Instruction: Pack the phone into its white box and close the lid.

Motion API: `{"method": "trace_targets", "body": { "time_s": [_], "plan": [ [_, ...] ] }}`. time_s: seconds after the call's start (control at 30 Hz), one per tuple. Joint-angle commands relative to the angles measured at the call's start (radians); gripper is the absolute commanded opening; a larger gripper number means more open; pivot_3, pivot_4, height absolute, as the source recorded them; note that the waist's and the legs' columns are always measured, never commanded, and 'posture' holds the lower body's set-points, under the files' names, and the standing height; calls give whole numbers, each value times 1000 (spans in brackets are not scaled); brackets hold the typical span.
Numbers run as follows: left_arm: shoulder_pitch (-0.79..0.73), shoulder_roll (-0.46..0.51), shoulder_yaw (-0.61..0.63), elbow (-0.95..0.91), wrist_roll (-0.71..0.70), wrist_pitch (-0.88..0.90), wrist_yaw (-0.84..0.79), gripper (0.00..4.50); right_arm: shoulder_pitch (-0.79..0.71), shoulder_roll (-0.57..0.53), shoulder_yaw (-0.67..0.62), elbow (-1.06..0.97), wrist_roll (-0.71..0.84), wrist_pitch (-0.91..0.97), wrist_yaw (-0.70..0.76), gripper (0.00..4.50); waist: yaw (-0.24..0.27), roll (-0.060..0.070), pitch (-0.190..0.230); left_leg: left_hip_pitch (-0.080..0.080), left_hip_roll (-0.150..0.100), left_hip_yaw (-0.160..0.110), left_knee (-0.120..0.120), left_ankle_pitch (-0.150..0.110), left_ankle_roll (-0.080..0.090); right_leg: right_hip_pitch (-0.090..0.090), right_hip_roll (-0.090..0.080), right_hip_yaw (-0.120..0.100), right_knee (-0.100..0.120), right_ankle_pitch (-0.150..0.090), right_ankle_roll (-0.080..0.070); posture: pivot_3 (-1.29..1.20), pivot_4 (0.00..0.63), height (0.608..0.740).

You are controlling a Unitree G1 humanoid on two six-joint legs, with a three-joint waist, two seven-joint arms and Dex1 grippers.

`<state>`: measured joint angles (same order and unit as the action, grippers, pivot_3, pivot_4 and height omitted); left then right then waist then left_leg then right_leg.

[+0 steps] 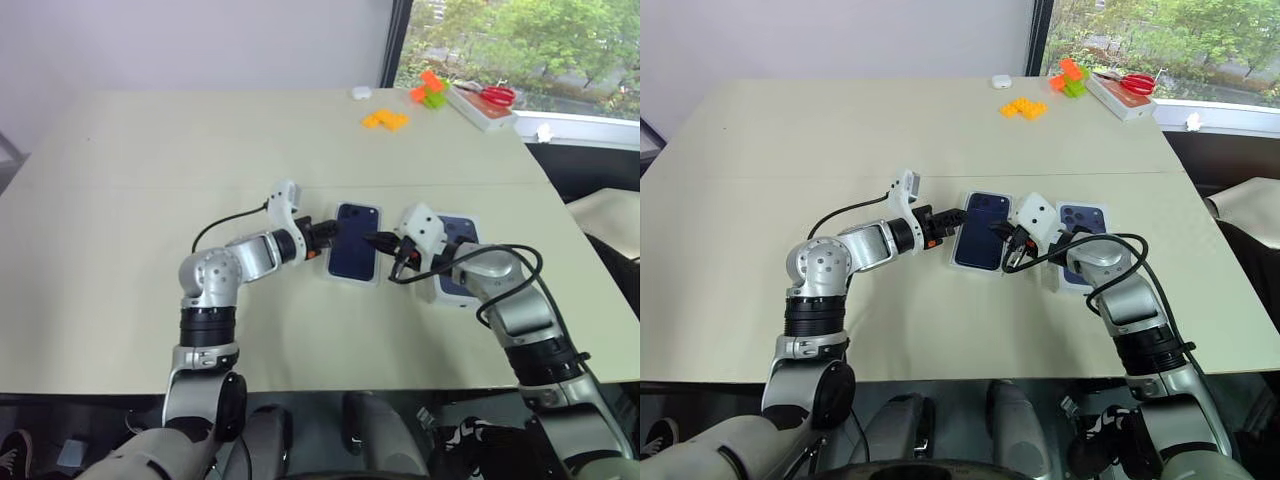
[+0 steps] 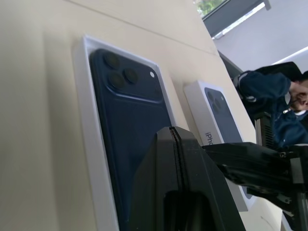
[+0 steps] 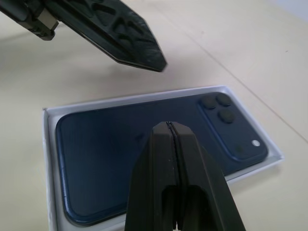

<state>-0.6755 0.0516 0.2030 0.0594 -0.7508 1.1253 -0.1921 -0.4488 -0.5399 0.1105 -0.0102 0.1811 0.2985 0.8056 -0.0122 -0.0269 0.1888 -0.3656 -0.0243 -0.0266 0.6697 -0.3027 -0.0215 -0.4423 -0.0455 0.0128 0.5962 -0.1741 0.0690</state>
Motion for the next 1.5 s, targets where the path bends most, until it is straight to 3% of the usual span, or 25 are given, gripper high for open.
{"method": "trace_targets", "body": {
  "time_s": [0.03,0.1,0.3,0.47,0.57,0.97,1.07,1.2,1.27,1.43,1.5],
  "plan": [
    [5,81,4,-99,-47,-42,-144,547,0,-45,-99,-84,88,72,26,543,-1,0,0,0,0,0,0,0,0,0,0,0,0,0,0,0,150,740],
    [17,128,-9,-125,-57,-50,-210,1299,8,-68,-103,-113,83,107,19,1316,-1,0,0,0,1,0,0,0,0,0,0,0,0,0,0,0,150,740],
    [82,329,-67,-162,-14,-181,-485,4438,24,-113,-144,-225,25,315,-133,4422,-1,1,0,0,1,0,0,0,0,0,0,0,0,0,0,0,150,740],
    [140,479,-62,-162,-50,-226,-725,4483,41,-153,-185,-355,19,534,-224,4475,0,1,0,-1,2,1,0,0,1,0,0,0,0,-2,-4,0,150,740],
    [148,516,-79,-153,-30,-265,-786,4483,50,-172,-186,-428,55,611,-207,4475,1,1,0,-2,2,0,0,-1,1,-1,0,0,-1,-2,-3,0,150,740],
    [148,479,-86,-135,-2,-307,-740,4483,39,-166,-187,-362,65,511,-187,4475,-2,0,0,-3,3,1,0,-1,3,-2,1,0,-1,-1,0,0,150,740],
    [170,499,-80,-135,11,-322,-738,4483,53,-168,-231,-293,101,468,-152,4475,-2,0,0,-3,3,1,0,-1,3,-1,1,0,-1,-1,0,0,150,740],
    [183,517,-57,-129,1,-314,-726,4483,90,-252,-284,-130,72,422,-135,4475,6,0,0,-3,2,1,1,-1,3,-1,-1,-1,-1,-1,0,0,150,740],
    [197,515,-45,-129,-7,-312,-713,4483,64,-247,-370,-51,154,531,-130,4475,2,0,0,-4,2,1,1,-1,4,-1,-1,-1,-2,-1,0,0,150,740],
    [218,497,-40,-138,-20,-296,-690,4483,135,-231,-437,-10,203,645,-148,4475,0,1,0,-3,3,1,0,-1,5,-1,0,0,-2,-1,0,0,150,740],
    [216,502,-48,-125,-7,-309,-699,4483,226,-283,-349,-52,108,497,-123,4475,0,1,0,-3,3,2,0,-1,5,-2,0,0,-1,-1,0,0,150,740]
  ]
}}
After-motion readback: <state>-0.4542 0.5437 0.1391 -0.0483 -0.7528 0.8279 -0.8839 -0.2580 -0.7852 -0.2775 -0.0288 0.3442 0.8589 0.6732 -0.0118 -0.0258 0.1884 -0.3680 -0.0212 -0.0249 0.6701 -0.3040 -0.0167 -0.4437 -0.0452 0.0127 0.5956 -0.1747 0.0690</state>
